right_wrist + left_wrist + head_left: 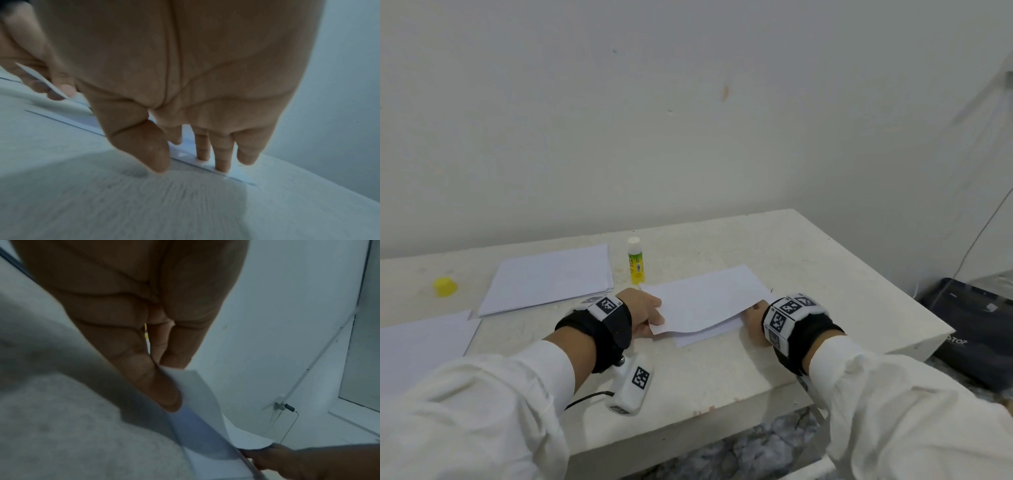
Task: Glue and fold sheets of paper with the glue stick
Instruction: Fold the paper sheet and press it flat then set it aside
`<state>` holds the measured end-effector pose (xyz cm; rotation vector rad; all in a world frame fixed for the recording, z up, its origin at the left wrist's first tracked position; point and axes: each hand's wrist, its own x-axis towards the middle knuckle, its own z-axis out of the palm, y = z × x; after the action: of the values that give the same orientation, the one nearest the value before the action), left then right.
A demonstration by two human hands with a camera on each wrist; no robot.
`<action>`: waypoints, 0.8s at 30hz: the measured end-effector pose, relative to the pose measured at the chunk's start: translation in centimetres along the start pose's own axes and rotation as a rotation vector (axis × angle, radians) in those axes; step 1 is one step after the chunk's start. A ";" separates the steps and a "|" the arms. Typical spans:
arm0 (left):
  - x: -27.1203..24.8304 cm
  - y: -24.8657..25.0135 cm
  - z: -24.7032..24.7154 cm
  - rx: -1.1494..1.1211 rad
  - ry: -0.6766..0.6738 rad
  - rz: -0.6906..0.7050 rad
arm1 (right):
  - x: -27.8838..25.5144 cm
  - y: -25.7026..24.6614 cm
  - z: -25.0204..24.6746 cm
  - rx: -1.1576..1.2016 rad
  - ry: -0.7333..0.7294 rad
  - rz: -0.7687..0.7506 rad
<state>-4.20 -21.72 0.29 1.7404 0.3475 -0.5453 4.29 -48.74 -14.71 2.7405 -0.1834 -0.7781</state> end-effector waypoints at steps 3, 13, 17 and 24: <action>-0.5 -0.8 -2.2 0.096 -0.010 0.000 | -7.2 -0.4 -3.7 0.014 0.018 0.006; -2.4 -4.1 -13.9 0.578 0.067 0.030 | -12.5 -3.9 -11.7 0.395 0.169 -0.073; -3.1 -5.6 -17.6 0.667 0.081 -0.001 | -13.9 -8.4 -15.4 0.581 0.252 -0.092; -4.0 -6.8 -20.9 0.828 0.103 -0.021 | -12.7 -14.9 -19.0 0.855 0.165 -0.085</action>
<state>-7.39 0.35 0.34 2.5698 0.2195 -0.6690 4.32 -27.56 2.49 3.6162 -0.4545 -0.5669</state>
